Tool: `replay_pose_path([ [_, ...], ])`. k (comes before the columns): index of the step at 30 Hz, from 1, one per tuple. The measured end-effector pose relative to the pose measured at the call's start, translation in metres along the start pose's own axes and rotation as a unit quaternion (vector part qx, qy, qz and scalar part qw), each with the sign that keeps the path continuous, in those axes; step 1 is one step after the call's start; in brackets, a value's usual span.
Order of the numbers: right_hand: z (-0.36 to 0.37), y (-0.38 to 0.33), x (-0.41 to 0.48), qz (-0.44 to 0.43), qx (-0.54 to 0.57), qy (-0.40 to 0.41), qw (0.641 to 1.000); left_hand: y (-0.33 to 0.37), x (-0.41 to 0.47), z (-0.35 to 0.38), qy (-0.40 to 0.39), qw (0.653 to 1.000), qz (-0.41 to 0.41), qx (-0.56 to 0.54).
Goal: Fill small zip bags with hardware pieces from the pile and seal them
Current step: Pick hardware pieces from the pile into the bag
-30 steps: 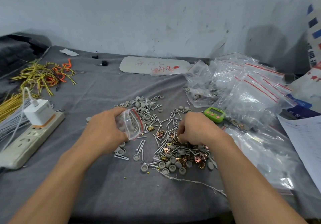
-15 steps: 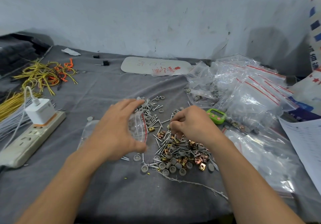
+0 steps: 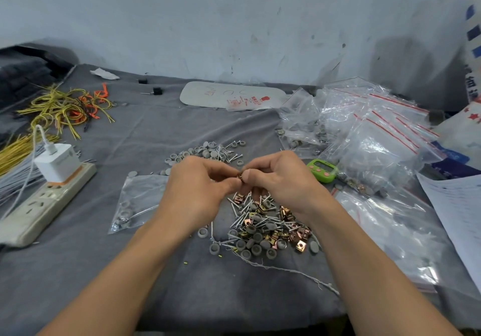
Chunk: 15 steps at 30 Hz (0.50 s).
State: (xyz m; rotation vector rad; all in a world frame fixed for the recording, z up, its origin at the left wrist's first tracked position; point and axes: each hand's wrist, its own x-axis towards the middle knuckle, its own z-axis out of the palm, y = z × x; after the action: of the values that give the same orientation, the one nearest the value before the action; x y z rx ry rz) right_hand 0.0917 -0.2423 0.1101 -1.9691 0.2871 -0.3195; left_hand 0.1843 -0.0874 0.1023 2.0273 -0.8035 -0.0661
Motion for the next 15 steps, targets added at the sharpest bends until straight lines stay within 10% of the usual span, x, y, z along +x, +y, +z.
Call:
replay_pose_path([
  [10, 0.0034, 0.0032, 0.0020, 0.036, 0.055, 0.003, 0.998, -0.0047, 0.0024, -0.0011, -0.009, 1.000, 0.002, -0.005],
  [15, -0.0019, 0.0057, 0.0019, 0.078, -0.319, -0.018, 0.944, -0.0017, -0.0051, 0.0020, 0.018, 0.990, 0.039, 0.133],
])
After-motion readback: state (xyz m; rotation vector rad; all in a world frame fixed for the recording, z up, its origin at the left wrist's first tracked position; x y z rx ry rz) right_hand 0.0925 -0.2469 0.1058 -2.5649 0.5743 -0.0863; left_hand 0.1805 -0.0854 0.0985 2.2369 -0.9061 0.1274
